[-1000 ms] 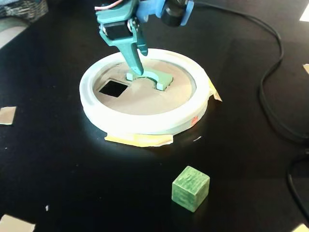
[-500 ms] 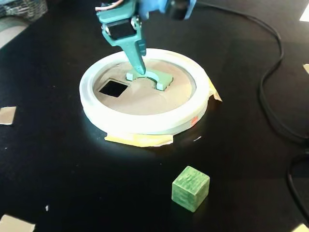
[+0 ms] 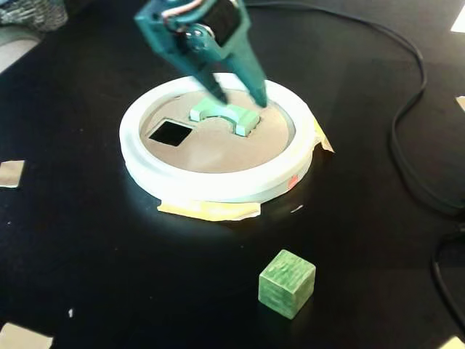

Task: Pick up the U shape block and drop it in corresponding U shaped hole

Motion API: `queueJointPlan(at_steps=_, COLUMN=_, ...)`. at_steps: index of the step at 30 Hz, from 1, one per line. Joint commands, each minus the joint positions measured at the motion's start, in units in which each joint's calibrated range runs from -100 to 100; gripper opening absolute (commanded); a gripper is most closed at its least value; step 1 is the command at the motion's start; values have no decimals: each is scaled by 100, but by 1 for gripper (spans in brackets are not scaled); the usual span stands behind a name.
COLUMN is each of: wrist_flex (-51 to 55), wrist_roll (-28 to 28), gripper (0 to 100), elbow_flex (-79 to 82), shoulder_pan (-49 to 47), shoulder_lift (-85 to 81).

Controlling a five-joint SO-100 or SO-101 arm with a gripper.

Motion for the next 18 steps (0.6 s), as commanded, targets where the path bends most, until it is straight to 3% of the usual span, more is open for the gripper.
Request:
queueJointPlan(at_steps=1, wrist_flex=1847, wrist_roll=1114, gripper=43, elbow_flex=-373, shoulder_pan=1661, shoulder_lift=-1464)
queueJointPlan(at_steps=4, wrist_flex=2580, wrist_roll=1548, gripper=43, elbow_flex=-346, shoulder_pan=2560, shoulder_lift=-2172)
queueJointPlan(at_steps=8, wrist_flex=2590, wrist_roll=1846, gripper=44, elbow_flex=-164, shoulder_pan=2909, shoulder_lift=-3309)
queueJointPlan(at_steps=13, wrist_flex=2590, wrist_roll=1866, gripper=44, elbow_flex=1776, shoulder_pan=3484, shoulder_lift=-5002)
queueJointPlan(at_steps=18, wrist_flex=1225, wrist_roll=1841, gripper=44, elbow_flex=4080, shoulder_pan=3359, shoulder_lift=-6829)
